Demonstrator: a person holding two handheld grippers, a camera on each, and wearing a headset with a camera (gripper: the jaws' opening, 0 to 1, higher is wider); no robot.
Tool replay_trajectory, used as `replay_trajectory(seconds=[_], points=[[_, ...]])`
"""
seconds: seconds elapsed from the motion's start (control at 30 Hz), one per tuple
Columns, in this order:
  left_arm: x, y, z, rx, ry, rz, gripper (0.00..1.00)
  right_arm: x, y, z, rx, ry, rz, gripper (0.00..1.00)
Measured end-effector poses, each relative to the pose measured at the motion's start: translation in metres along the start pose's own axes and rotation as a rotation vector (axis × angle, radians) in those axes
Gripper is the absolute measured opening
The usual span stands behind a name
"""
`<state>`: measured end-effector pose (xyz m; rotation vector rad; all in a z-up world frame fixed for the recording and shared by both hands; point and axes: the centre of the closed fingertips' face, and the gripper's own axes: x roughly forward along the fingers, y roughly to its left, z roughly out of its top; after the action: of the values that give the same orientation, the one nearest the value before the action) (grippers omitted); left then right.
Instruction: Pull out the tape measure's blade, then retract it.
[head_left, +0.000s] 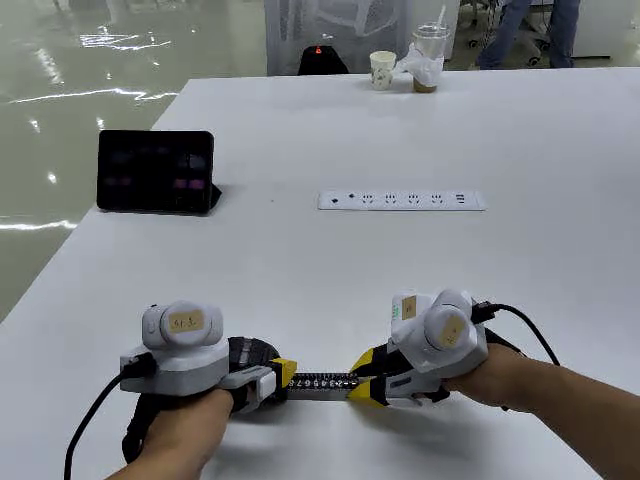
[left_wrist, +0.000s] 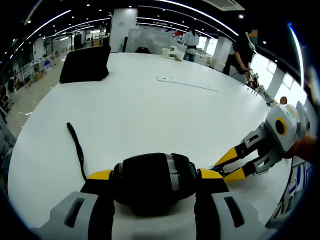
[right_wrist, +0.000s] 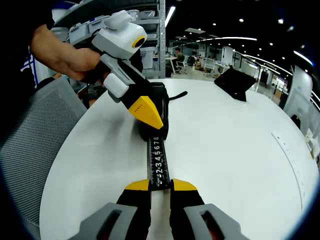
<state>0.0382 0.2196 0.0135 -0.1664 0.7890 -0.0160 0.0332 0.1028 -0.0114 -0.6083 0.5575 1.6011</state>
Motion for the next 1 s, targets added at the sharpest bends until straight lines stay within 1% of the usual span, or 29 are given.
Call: replay_trajectory(seconds=[1.0], points=[[0.001, -0.001, 0.000, -0.013, 0.005, -0.005, 0.60, 0.028, 0.001, 0.023, -0.006, -0.022, 0.016, 0.11]])
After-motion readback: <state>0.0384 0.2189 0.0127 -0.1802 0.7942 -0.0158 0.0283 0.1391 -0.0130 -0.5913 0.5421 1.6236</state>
